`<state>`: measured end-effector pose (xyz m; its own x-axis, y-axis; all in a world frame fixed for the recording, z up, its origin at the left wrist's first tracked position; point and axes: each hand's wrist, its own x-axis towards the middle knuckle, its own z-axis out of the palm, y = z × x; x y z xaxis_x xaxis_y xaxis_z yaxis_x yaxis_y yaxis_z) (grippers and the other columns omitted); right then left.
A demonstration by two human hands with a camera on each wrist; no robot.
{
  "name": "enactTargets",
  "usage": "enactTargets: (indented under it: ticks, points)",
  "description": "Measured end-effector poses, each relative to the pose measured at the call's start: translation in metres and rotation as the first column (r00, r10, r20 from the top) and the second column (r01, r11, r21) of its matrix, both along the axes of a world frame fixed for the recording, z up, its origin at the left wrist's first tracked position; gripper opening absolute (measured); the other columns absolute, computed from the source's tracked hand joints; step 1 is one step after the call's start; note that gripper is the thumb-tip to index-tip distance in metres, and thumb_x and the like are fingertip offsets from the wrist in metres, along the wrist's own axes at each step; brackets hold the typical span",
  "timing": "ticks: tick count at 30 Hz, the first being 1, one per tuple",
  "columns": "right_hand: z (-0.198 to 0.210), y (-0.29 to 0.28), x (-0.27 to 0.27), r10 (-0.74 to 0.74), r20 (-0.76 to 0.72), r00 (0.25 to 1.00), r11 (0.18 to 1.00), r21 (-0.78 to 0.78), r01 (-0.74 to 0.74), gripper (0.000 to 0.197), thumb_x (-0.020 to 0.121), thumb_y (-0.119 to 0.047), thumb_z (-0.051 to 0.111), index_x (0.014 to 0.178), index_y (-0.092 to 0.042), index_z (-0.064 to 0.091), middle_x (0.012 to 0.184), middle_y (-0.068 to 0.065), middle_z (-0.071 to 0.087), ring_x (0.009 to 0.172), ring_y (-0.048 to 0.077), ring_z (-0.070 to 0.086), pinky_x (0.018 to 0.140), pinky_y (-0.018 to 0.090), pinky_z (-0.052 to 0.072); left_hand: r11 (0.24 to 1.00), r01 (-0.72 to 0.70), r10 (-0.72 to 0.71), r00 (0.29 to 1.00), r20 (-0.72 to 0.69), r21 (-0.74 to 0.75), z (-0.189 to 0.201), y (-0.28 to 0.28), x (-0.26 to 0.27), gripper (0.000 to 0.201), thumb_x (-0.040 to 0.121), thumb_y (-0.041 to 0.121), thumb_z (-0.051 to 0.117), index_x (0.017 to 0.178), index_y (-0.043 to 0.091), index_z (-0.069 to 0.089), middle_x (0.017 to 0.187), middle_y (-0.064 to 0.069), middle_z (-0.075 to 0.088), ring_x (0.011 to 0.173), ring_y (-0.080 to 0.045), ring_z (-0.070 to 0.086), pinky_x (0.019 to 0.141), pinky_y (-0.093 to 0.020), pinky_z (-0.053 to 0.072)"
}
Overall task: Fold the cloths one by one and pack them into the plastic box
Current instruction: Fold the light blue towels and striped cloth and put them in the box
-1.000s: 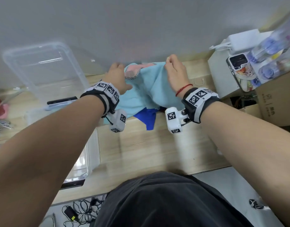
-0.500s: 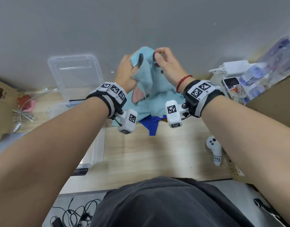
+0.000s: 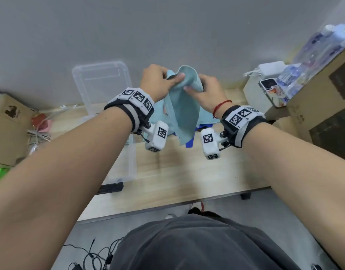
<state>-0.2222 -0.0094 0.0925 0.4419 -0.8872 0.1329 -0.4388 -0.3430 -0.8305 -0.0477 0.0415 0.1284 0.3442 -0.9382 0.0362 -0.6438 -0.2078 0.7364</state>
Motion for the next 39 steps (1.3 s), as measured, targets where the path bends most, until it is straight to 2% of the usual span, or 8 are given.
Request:
enactTargets:
  ticks: [4,7,13,18,25,29,33,39]
  points:
    - [-0.015,0.029,-0.013,0.018,0.114,0.993,0.995,0.096,-0.029,0.022,0.082,-0.019,0.075,0.101,-0.010,0.069,0.087,0.000,0.069,0.074,0.008,0.060,0.068,0.022,0.050,0.981,0.050,-0.076,0.988,0.133,0.187,-0.020,0.029,-0.005,0.062,0.085,0.061,0.059,0.053,0.014,0.034,0.052,-0.003,0.033,0.048,-0.018,0.032,0.044,-0.027,0.024]
    - [-0.018,0.042,-0.022,-0.084,0.094,0.992,0.995,0.063,0.078,0.017,0.090,-0.023,0.064,0.100,-0.014,0.074,0.089,-0.008,0.069,0.082,0.003,0.060,0.079,0.025,0.050,0.960,0.113,-0.147,0.982,0.117,0.254,-0.039,0.042,-0.009,0.061,0.083,0.063,0.059,0.062,0.007,0.049,0.059,-0.009,0.039,0.057,-0.022,0.038,0.054,-0.033,0.029]
    - [-0.003,0.048,-0.046,-0.288,0.031,0.957,0.955,-0.058,0.289,0.026,0.096,-0.032,0.054,0.080,-0.013,0.062,0.066,-0.001,0.050,0.068,0.008,0.039,0.059,0.020,0.035,0.904,0.248,-0.331,0.921,0.205,0.348,-0.051,0.072,-0.001,0.015,0.086,0.019,0.066,0.072,0.018,0.061,0.071,-0.005,0.060,0.071,-0.021,0.053,0.065,-0.029,0.041]
    - [0.009,0.034,-0.046,-0.436,0.019,0.900,0.884,-0.178,0.432,0.033,0.098,-0.034,0.051,0.094,-0.006,0.067,0.085,0.016,0.067,0.080,0.031,0.057,0.070,0.032,0.039,0.913,0.122,-0.269,0.898,0.349,0.390,-0.046,0.084,0.013,0.012,0.086,0.007,0.056,0.091,0.012,0.066,0.082,-0.008,0.061,0.081,-0.030,0.055,0.070,-0.031,0.041]
    - [0.019,0.015,-0.066,-0.482,0.027,0.876,0.858,-0.189,0.478,0.032,0.099,-0.036,0.048,0.090,-0.010,0.065,0.074,0.005,0.058,0.073,0.020,0.048,0.066,0.031,0.036,0.956,0.014,-0.114,0.938,0.326,0.293,-0.037,0.081,0.019,0.033,0.095,0.030,0.058,0.065,0.017,0.055,0.060,-0.009,0.048,0.066,-0.027,0.045,0.061,-0.030,0.030]
    - [0.012,0.010,-0.086,-0.508,-0.053,0.859,0.856,-0.142,0.498,0.037,0.096,-0.043,0.050,0.069,-0.017,0.048,0.063,-0.003,0.046,0.066,0.020,0.043,0.059,0.024,0.028,0.985,-0.088,0.039,0.949,0.313,0.146,-0.030,0.081,0.020,0.029,0.097,0.032,0.051,0.080,0.010,0.060,0.075,-0.011,0.056,0.075,-0.028,0.050,0.070,-0.034,0.040]
    - [0.000,0.008,-0.095,-0.527,-0.073,0.847,0.848,-0.105,0.519,0.045,0.095,-0.045,0.050,0.058,-0.022,0.039,0.067,-0.001,0.049,0.067,0.020,0.046,0.060,0.024,0.029,0.982,-0.177,0.164,0.971,0.176,0.061,-0.033,0.084,0.021,0.025,0.094,0.038,0.057,0.079,0.018,0.058,0.069,0.000,0.053,0.071,-0.021,0.050,0.066,-0.027,0.034]
    - [-0.013,0.004,-0.101,-0.499,-0.113,0.859,0.866,-0.084,0.492,0.035,0.101,-0.035,0.041,0.070,-0.019,0.043,0.069,0.002,0.047,0.075,0.021,0.046,0.064,0.031,0.033,0.982,-0.187,0.176,0.963,0.204,0.037,-0.032,0.093,0.023,0.014,0.095,0.022,0.055,0.091,0.018,0.067,0.081,-0.002,0.059,0.078,-0.018,0.051,0.070,-0.024,0.035]
